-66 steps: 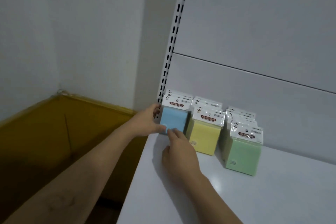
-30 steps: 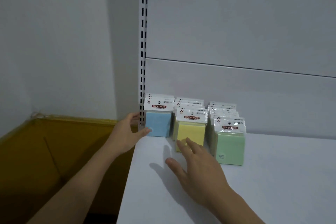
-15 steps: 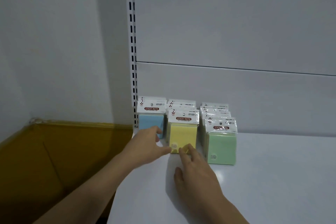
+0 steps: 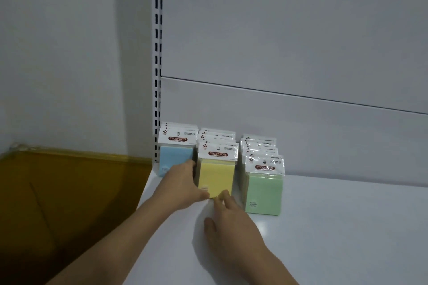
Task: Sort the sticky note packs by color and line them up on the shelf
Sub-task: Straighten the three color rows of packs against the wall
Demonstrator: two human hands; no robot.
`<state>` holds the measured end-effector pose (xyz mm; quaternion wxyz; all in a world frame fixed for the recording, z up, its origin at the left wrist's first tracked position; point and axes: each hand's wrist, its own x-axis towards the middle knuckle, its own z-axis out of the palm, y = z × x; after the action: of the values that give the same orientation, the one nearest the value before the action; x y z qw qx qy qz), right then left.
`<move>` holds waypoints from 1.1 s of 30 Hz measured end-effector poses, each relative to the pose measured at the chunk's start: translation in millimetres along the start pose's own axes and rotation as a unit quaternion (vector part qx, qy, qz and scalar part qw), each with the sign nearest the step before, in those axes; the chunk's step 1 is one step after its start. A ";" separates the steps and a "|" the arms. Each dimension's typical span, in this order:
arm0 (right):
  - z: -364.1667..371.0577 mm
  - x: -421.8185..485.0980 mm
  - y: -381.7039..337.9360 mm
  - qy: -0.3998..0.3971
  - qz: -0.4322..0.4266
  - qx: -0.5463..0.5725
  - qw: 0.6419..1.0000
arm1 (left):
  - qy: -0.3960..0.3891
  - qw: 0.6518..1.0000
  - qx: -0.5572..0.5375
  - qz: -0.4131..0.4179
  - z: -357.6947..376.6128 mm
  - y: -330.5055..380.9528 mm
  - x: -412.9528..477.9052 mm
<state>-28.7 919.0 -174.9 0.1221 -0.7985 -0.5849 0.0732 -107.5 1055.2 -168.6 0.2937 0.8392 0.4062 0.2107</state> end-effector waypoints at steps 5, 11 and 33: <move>2.0 0.0 -0.5 -0.020 -0.001 -0.030 0.999 | 0.029 1.000 0.005 0.010 9.7 -4.5 -3.9; 2.9 3.8 -2.2 0.006 0.000 -0.038 0.999 | 0.082 0.997 -0.003 0.012 18.0 -7.2 -2.8; -51.9 -22.0 42.5 0.151 -0.072 0.002 0.986 | 0.142 0.982 0.116 0.053 3.9 16.3 -26.5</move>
<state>17.1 880.2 -137.5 0.2157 -0.7558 -0.6156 -0.0561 -111.5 1024.5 -163.7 0.1220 0.8493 0.4208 0.2943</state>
